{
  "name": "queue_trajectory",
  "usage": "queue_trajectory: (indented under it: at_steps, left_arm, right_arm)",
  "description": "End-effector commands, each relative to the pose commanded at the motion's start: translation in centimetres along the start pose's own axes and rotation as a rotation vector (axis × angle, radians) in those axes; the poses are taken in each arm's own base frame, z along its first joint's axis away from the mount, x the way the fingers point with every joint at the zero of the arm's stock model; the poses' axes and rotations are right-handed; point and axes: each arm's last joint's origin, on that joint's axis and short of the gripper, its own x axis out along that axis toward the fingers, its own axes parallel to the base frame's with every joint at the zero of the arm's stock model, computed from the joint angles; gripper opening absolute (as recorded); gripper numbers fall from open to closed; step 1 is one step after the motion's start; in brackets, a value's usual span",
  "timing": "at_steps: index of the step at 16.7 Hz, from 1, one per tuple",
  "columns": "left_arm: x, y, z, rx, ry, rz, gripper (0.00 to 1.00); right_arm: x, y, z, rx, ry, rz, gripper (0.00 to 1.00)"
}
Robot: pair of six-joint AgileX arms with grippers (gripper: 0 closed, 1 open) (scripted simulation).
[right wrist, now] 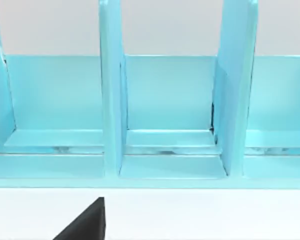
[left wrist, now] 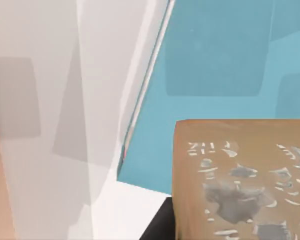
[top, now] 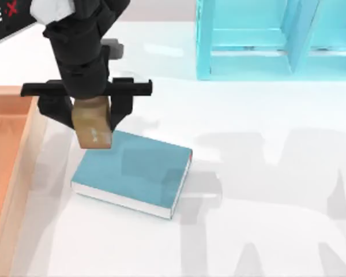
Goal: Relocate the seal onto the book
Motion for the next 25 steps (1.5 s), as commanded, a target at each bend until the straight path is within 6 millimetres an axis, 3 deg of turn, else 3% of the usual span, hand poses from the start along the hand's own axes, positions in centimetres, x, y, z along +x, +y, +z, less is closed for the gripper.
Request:
queue_trajectory:
  at_steps: [2,4,15,25]
  left_arm:
    - [1.6,-2.9,-0.4,-0.001,-0.003,-0.001,0.00]
    - [2.6,-4.6,-0.8,-0.002,-0.005,-0.001,0.00]
    - [2.3,-4.8,-0.8,-0.002,-0.005,-0.001,0.00]
    - [2.3,-4.8,-0.8,-0.002,-0.005,-0.001,0.75]
  right_arm:
    - [0.0,0.0,0.0,0.000,0.000,0.000,1.00]
    - [0.0,0.0,0.0,0.000,0.000,0.000,1.00]
    - [0.0,0.0,0.0,0.000,0.000,0.000,1.00]
    - [0.0,0.0,0.0,0.000,0.000,0.000,1.00]
